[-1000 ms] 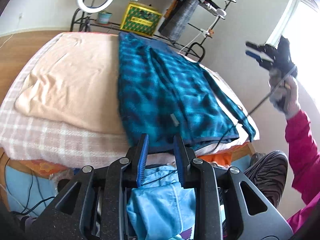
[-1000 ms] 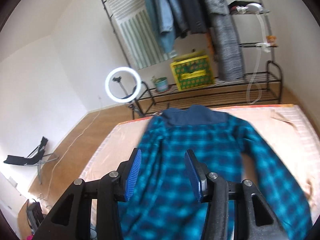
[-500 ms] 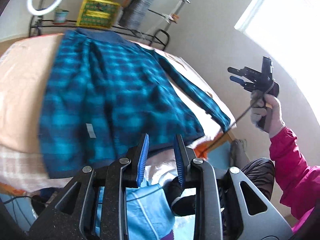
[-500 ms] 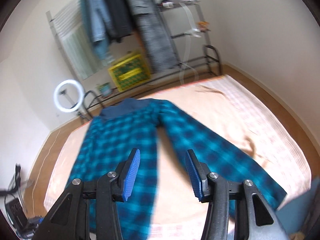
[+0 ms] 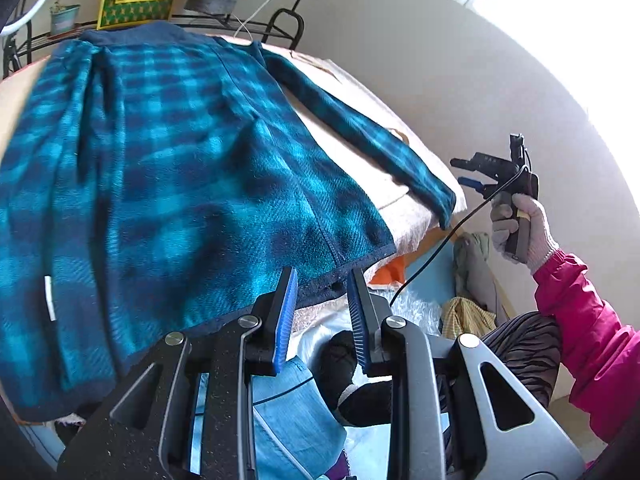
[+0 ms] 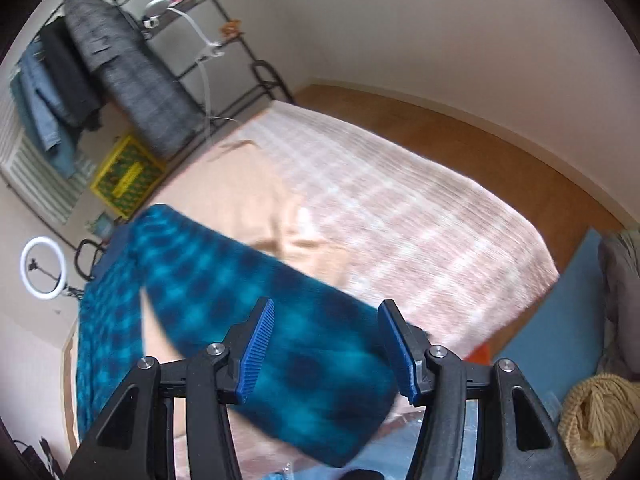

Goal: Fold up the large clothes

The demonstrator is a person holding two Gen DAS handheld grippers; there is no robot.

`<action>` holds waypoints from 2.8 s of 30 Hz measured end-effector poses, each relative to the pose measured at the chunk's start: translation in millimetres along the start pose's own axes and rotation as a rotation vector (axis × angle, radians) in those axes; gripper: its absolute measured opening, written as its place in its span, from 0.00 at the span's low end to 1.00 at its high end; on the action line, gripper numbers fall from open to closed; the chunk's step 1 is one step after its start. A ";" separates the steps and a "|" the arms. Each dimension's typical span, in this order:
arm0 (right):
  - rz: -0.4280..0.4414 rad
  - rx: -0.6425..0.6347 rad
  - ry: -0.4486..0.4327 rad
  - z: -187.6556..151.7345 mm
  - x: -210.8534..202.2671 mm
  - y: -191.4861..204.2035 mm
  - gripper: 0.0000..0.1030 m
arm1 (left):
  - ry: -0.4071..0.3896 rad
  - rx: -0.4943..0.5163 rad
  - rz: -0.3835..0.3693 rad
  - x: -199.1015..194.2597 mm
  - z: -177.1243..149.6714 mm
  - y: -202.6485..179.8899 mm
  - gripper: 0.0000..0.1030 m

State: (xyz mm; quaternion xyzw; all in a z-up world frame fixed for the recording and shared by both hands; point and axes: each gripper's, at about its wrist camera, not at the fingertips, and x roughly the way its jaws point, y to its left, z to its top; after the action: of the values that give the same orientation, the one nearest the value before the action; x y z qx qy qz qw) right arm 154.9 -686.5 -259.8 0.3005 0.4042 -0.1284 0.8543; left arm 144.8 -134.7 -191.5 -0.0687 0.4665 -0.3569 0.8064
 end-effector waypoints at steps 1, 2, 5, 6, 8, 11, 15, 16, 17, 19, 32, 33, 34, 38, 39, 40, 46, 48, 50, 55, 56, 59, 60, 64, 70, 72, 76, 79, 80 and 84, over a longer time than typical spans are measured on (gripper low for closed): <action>-0.009 0.017 0.012 -1.2 4.3 -10.6 0.55 | 0.007 -0.002 0.000 3.5 0.2 1.2 0.24; -0.019 0.028 0.019 -1.9 7.2 -18.0 0.55 | 0.014 -0.005 0.000 6.2 -0.2 1.7 0.24; -0.044 0.037 0.033 -4.2 12.6 -30.2 0.55 | 0.028 -0.012 -0.001 13.4 0.4 3.2 0.24; -0.045 0.034 0.040 -4.9 14.4 -31.7 0.54 | 0.031 -0.012 0.000 15.1 1.2 3.4 0.24; -0.045 0.021 0.052 -7.5 17.0 -31.1 0.52 | 0.031 -0.012 0.001 17.0 3.1 3.3 0.24; -0.062 -0.037 0.072 -11.6 21.0 -18.3 0.45 | 0.022 -0.016 0.002 14.2 5.0 4.9 0.24; -0.151 -0.123 0.088 -18.5 21.8 -6.6 0.12 | 0.007 -0.027 0.011 8.8 9.4 9.8 0.24; -0.158 -0.128 0.074 -19.0 16.4 -3.4 0.10 | 0.003 -0.029 0.011 8.0 10.6 10.8 0.24; -0.158 -0.136 0.053 -17.9 9.1 0.9 0.09 | -0.001 -0.031 0.011 6.1 11.6 11.6 0.24; -0.149 -0.153 0.004 -16.8 -10.7 14.6 0.08 | -0.013 -0.037 0.005 1.4 13.7 14.4 0.24; 0.264 -0.455 -0.154 -59.7 -120.7 201.1 0.08 | -0.065 -0.115 -0.034 -20.7 25.1 34.9 0.24; 0.308 -0.487 -0.138 -68.5 -121.6 217.3 0.08 | -0.069 -0.134 -0.040 -21.8 26.6 38.6 0.24; 0.356 -0.519 -0.114 -78.2 -120.9 234.2 0.08 | -0.072 -0.144 -0.040 -22.9 27.3 41.3 0.24; 0.477 -0.634 0.007 -120.0 -100.7 286.0 0.08 | -0.093 -0.188 -0.043 -27.5 29.3 52.8 0.40; 0.491 -0.666 0.041 -131.6 -91.9 296.0 0.08 | -0.096 -0.193 -0.045 -28.1 29.1 54.3 0.41; 0.494 -0.699 0.078 -145.1 -80.3 304.5 0.08 | -0.095 -0.198 -0.049 -28.0 29.2 56.4 0.42; 0.494 -0.774 0.328 -193.7 -18.4 313.4 0.22 | -0.058 -0.253 -0.099 -12.3 30.5 66.2 0.44; 0.525 -0.763 0.367 -185.6 -15.8 308.0 0.35 | -0.046 -0.262 -0.102 -3.6 32.5 65.5 0.47; 0.550 -0.732 0.339 -167.4 -19.9 301.3 0.35 | -0.035 -0.267 -0.094 5.6 35.1 65.2 0.49; 0.455 -0.661 0.222 -101.6 -10.7 288.8 0.46 | 0.014 -0.270 -0.042 32.9 38.0 64.9 0.49; 0.432 -0.627 0.202 -82.6 -3.5 286.5 0.46 | 0.020 -0.267 -0.042 36.3 38.0 63.5 0.49; 0.370 -0.553 0.161 -31.6 22.0 287.9 0.48 | 0.033 -0.218 -0.038 44.1 33.6 56.8 0.46; 0.349 -0.533 0.152 -16.5 30.4 289.5 0.50 | 0.033 -0.190 -0.037 46.2 33.4 53.3 0.32; 0.280 -0.448 0.136 42.8 81.9 303.5 0.51 | 0.051 -0.159 -0.081 54.5 33.0 49.3 0.05; 0.228 -0.334 0.186 97.7 175.2 325.4 0.51 | 0.040 -0.137 -0.136 52.1 39.6 41.2 0.03; 0.192 -0.324 0.199 106.4 205.3 333.3 0.51 | 0.039 -0.129 -0.147 51.3 41.7 36.8 0.03; 0.139 -0.329 0.209 115.4 241.6 347.4 0.50 | 0.036 -0.104 -0.154 50.0 43.3 28.7 0.02; 0.111 -0.335 0.255 115.4 264.5 352.1 0.21 | 0.038 -0.117 -0.171 49.4 42.7 29.5 0.02; 0.109 -0.335 0.273 114.1 270.1 353.0 0.17 | 0.039 -0.121 -0.174 50.1 43.2 30.2 0.02; 0.049 -0.393 0.218 112.5 261.9 363.7 0.01 | 0.036 -0.137 -0.189 40.6 35.5 30.8 0.02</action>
State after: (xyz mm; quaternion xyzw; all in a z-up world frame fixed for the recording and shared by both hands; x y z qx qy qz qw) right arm 559.8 -463.8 -256.4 0.1503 0.5038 0.0067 0.8506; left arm 201.6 -145.9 -214.1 -0.1610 0.4959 -0.3997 0.7539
